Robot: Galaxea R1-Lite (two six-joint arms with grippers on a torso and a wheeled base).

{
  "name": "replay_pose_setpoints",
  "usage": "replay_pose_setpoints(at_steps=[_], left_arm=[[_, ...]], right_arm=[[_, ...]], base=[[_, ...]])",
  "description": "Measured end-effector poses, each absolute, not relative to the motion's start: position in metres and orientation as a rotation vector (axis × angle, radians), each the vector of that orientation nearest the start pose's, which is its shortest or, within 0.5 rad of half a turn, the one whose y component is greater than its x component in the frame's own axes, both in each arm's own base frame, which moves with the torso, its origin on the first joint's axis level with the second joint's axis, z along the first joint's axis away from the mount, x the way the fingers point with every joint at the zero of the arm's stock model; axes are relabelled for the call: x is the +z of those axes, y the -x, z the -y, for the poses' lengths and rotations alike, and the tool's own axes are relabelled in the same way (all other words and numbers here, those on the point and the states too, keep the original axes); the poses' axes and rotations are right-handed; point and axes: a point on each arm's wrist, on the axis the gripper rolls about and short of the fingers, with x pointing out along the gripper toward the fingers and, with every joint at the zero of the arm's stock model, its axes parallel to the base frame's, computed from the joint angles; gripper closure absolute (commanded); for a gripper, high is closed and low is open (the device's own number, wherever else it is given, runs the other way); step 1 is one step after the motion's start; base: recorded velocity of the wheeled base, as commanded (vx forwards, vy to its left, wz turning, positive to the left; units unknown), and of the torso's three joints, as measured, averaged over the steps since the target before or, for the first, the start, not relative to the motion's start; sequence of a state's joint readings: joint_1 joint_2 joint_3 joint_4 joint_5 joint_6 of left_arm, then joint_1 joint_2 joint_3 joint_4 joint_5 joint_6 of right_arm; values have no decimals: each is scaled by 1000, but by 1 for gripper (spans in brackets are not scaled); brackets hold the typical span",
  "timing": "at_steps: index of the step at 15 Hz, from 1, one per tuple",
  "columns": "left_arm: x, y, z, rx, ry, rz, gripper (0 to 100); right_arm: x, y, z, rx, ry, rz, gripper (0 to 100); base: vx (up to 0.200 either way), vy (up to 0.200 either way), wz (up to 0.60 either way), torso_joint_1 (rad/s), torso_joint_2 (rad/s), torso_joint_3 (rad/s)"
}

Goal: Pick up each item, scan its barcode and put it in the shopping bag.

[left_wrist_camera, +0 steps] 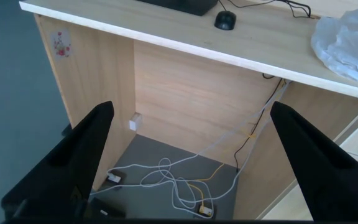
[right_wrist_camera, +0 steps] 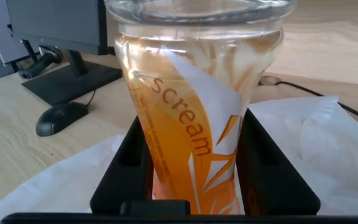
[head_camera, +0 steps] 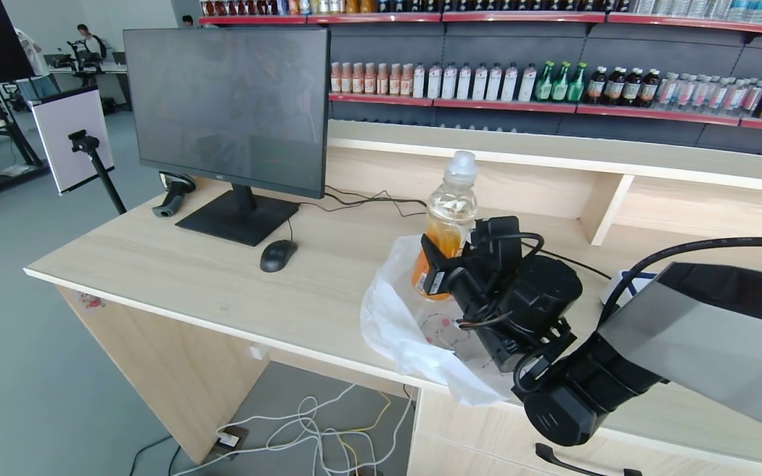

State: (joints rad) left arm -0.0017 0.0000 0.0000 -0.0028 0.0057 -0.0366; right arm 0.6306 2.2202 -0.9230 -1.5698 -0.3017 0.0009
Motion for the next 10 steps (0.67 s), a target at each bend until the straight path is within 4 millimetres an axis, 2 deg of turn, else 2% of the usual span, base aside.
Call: replay_pose_setpoints(at_steps=[4,10], left_arm=[[76,23,0,4,37,3,0],[76,23,0,4,37,3,0]], right_arm=[[104,-331,-231,323,-107,213,100],[96,-332,-230,322,-100,195,100]], base=[[0,0,0,0,0,0],[0,0,0,0,0,0]])
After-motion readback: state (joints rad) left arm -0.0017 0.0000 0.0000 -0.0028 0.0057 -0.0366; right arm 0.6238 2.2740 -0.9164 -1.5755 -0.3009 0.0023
